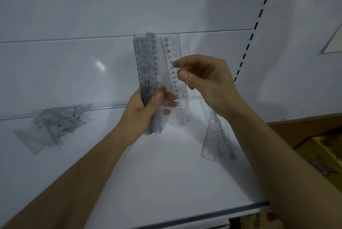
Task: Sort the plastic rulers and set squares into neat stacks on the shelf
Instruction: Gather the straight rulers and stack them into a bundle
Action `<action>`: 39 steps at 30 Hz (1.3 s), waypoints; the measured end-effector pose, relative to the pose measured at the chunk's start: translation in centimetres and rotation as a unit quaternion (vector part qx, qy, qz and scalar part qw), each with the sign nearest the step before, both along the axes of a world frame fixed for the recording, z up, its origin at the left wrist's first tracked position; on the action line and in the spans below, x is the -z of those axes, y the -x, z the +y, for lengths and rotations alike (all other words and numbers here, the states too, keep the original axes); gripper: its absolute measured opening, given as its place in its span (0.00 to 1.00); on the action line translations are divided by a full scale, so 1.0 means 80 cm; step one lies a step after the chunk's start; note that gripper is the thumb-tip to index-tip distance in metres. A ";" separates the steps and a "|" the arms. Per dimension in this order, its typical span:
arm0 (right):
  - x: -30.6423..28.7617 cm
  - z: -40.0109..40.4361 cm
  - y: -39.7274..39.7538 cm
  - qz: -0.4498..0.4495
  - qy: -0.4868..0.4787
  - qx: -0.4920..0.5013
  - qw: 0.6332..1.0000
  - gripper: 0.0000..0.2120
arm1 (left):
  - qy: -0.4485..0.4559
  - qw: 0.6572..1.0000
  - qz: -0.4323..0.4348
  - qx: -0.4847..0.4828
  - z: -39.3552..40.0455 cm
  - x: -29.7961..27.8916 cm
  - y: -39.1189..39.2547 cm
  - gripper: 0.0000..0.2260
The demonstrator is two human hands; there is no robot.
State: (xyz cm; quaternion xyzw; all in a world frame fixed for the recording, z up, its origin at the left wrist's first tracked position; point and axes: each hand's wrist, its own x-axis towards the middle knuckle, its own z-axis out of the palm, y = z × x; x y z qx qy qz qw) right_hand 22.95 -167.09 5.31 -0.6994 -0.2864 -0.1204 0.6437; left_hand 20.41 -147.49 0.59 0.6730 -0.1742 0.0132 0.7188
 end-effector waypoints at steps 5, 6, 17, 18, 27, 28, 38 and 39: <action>0.012 0.015 -0.002 0.035 -0.028 0.030 0.999 0.09 | 0.008 0.997 0.020 0.074 -0.001 0.001 0.003 0.19; 0.013 0.017 -0.001 0.038 -0.035 0.033 0.998 0.09 | 0.012 0.995 0.028 0.097 0.000 0.002 0.004 0.18; 0.015 0.003 -0.012 -0.009 0.194 0.168 0.966 0.04 | -0.006 0.999 -0.015 0.046 0.005 0.006 -0.001 0.15; 0.013 -0.001 -0.010 -0.012 0.239 0.177 0.955 0.04 | 0.002 0.999 -0.014 0.040 0.004 0.006 0.000 0.15; -0.003 -0.052 0.029 0.135 0.543 0.060 0.826 0.13 | 0.045 0.997 0.019 0.058 -0.003 0.010 0.003 0.12; -0.003 -0.061 0.037 0.124 0.576 0.046 0.807 0.16 | 0.045 0.997 0.023 0.062 -0.004 0.011 0.003 0.12; 0.010 -0.074 0.061 0.053 0.641 -0.027 0.766 0.14 | 0.040 0.993 0.041 0.100 -0.012 0.013 0.011 0.14; 0.010 -0.072 0.061 0.054 0.644 -0.032 0.762 0.13 | 0.038 0.994 0.039 0.098 -0.012 0.013 0.011 0.13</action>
